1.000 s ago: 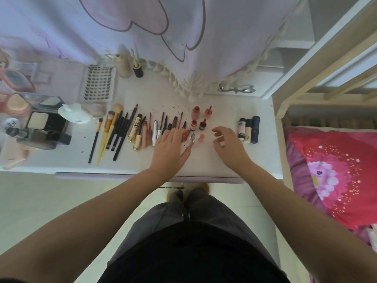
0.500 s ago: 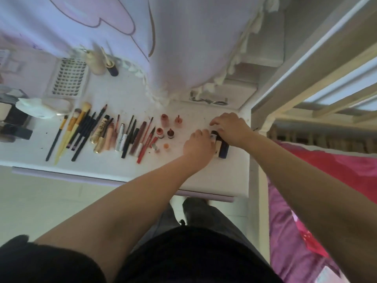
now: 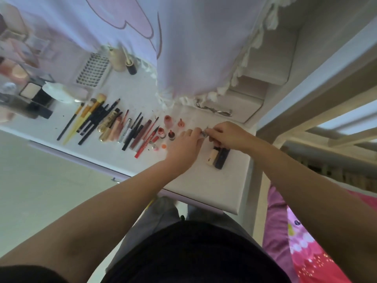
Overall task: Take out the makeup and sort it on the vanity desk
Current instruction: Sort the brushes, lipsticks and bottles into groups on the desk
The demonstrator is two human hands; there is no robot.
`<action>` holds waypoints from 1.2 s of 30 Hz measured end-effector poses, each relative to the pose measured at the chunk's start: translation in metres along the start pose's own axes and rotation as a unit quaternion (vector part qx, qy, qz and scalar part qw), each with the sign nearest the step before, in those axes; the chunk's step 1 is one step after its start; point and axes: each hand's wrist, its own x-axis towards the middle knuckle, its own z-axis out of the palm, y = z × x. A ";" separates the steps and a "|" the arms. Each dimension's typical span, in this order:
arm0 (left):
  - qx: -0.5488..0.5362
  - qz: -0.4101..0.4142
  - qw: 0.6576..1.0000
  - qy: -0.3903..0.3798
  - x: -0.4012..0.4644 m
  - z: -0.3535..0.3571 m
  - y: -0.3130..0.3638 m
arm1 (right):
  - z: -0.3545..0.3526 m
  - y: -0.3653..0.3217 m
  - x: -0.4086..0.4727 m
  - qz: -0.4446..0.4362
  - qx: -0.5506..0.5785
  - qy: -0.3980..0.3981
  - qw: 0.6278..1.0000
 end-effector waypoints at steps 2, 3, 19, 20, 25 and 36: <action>-0.062 0.022 0.998 -0.007 -0.006 -0.008 -0.003 | 0.000 -0.006 -0.007 0.034 0.093 -0.051 0.994; -0.072 0.039 0.997 -0.005 -0.009 -0.011 -0.004 | 0.001 -0.008 -0.010 0.052 0.119 -0.065 0.989; -0.132 0.025 0.988 -0.076 -0.034 -0.031 -0.005 | 0.006 -0.017 -0.045 0.043 0.101 -0.112 0.988; -0.130 0.025 0.988 -0.077 -0.035 -0.030 -0.005 | 0.007 -0.018 -0.044 0.037 0.092 -0.108 0.989; -0.152 0.011 0.985 -0.083 -0.040 -0.032 -0.007 | -0.001 -0.018 -0.048 0.005 0.137 -0.145 0.980; -0.172 -0.016 0.978 -0.115 -0.044 -0.030 -0.004 | -0.003 -0.016 -0.046 0.005 0.084 -0.177 0.981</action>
